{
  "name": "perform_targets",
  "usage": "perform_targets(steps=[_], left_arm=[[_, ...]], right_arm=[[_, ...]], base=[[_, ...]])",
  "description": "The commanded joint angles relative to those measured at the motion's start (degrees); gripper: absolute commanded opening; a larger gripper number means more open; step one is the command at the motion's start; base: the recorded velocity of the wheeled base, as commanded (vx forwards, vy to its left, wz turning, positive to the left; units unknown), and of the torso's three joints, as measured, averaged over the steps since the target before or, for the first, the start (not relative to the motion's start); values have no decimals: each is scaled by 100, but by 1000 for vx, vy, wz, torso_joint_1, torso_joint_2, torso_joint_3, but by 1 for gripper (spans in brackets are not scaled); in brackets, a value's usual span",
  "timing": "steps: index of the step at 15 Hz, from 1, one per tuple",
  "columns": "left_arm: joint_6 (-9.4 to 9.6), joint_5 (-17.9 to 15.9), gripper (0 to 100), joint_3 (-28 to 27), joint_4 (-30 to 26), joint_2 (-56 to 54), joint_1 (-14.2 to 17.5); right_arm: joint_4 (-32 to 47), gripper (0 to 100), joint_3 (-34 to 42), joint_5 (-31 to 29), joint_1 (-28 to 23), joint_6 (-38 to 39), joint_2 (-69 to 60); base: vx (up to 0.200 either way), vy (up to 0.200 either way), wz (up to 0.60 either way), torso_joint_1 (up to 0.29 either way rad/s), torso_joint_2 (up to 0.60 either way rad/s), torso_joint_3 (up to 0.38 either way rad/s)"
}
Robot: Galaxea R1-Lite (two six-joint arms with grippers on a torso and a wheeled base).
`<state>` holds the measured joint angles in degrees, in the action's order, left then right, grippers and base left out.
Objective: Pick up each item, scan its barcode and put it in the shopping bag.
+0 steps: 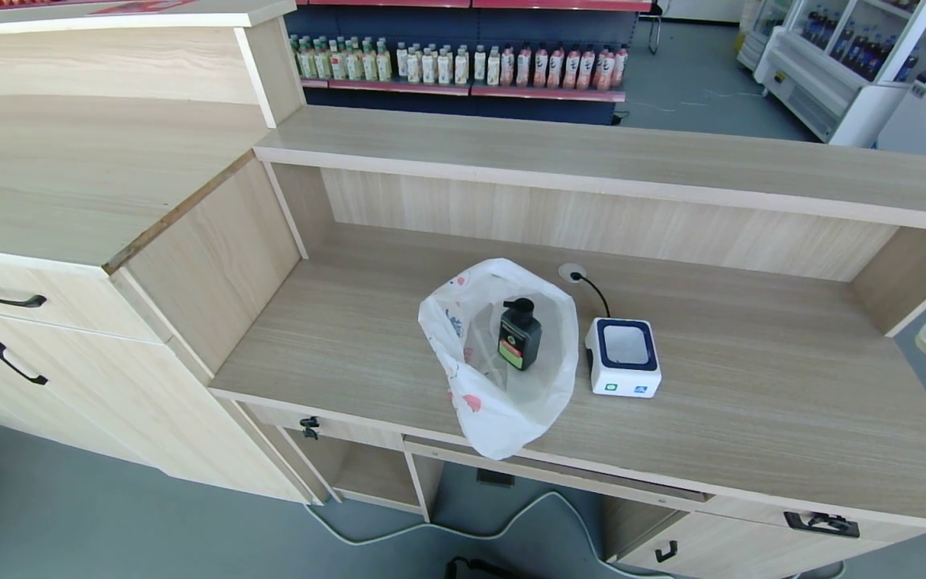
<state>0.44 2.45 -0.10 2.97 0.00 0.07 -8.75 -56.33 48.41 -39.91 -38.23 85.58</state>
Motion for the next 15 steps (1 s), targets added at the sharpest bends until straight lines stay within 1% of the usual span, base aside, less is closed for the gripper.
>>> perform_targets(steps=[1,3,4,5,6,7,8,10,11,13,15], left_arm=[[0,-8,100,1,1,0,1],[0,-8,100,1,1,0,1],[0,1,100,1,1,0,1],[0,-8,100,1,1,0,1],[0,1,100,1,1,0,1],[0,1,100,1,1,0,1],[0,1,100,1,1,0,1],[0,1,100,1,1,0,1],[0,-8,100,1,1,0,1],[0,1,100,1,1,0,1],[0,1,100,1,1,0,1]], right_arm=[[-21,0,-203,-1035,335,1028,-155],[-215,0,-308,-2529,1100,2232,-138],[-566,0,-194,-2986,1416,2399,-85],[-1006,0,26,-3215,1601,2399,-24],[-1709,0,430,-3408,1838,2390,29],[-2298,0,808,-3514,2128,2390,55],[-2640,0,1010,-3558,2312,2390,99],[-2886,0,1019,-3558,2479,2267,117],[-2983,0,1037,-3558,2567,2012,108],[-3176,0,1089,-3558,2576,1459,117],[-3677,0,1124,-3531,2603,1257,240]], base=[[0,0,0,0,0,0],[0,0,0,0,0,0],[0,0,0,0,0,0],[0,0,0,0,0,0],[0,0,0,0,0,0],[0,0,0,0,0,0],[0,0,0,0,0,0],[0,0,0,0,0,0],[0,0,0,0,0,0],[0,0,0,0,0,0],[0,0,0,0,0,0]])
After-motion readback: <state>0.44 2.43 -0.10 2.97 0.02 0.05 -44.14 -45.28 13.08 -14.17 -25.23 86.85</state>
